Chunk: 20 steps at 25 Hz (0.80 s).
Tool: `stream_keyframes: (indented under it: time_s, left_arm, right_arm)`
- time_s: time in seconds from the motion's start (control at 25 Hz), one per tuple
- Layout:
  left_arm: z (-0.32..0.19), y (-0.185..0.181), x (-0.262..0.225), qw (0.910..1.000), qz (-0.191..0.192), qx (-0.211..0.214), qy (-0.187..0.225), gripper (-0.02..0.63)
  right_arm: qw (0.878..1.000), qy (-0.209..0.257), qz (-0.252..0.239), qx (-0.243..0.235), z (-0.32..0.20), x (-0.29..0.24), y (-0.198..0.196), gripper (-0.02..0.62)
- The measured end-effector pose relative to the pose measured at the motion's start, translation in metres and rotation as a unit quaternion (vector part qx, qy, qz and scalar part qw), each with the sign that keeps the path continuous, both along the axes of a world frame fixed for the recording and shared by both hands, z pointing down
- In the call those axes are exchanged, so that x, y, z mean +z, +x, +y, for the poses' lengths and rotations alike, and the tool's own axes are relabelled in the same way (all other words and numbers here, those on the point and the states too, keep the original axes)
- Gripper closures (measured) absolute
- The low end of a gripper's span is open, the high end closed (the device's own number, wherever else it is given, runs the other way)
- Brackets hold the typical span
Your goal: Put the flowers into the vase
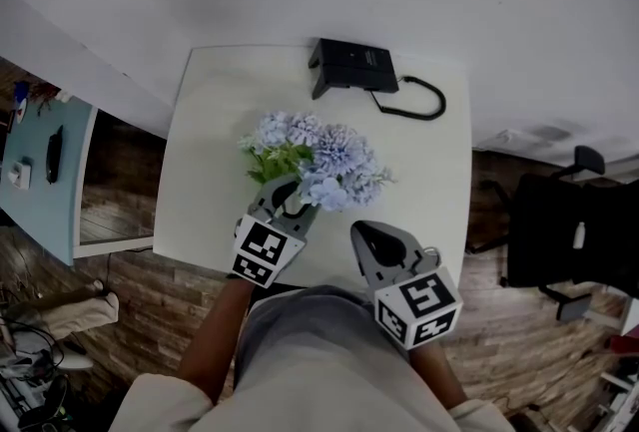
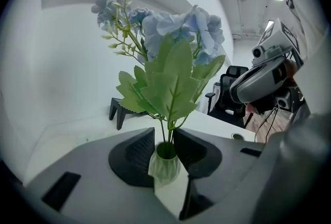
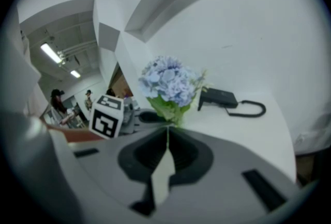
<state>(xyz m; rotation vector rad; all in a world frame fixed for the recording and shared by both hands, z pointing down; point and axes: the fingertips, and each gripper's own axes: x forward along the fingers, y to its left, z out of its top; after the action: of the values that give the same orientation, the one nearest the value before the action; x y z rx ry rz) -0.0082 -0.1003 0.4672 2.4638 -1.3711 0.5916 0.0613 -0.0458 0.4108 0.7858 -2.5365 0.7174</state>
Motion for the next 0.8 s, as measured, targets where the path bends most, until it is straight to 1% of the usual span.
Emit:
stream_keyframes:
  time_s: [0.2, 0.36, 0.64, 0.8]
  left_arm:
    - [0.002, -0.003, 0.007, 0.9998, 0.001, -0.011, -0.018, 0.476]
    - [0.005, -0.004, 0.006, 0.9997, 0.002, -0.019, -0.017, 0.469]
    - [0.008, -0.007, 0.006, 0.9994, -0.013, -0.029, -0.014, 0.437]
    - [0.011, -0.008, 0.006, 0.9993, -0.020, -0.028, -0.015, 0.420]
  right_arm:
    - [1.000, -0.001, -0.002, -0.004, -0.001, 0.001, 0.000, 0.572]
    - [1.000, 0.001, -0.002, -0.008, 0.001, 0.000, 0.000, 0.572]
    - [1.000, 0.003, -0.004, -0.012, 0.003, -0.001, 0.003, 0.572]
    - [1.000, 0.004, -0.007, -0.014, 0.006, -0.001, 0.004, 0.572]
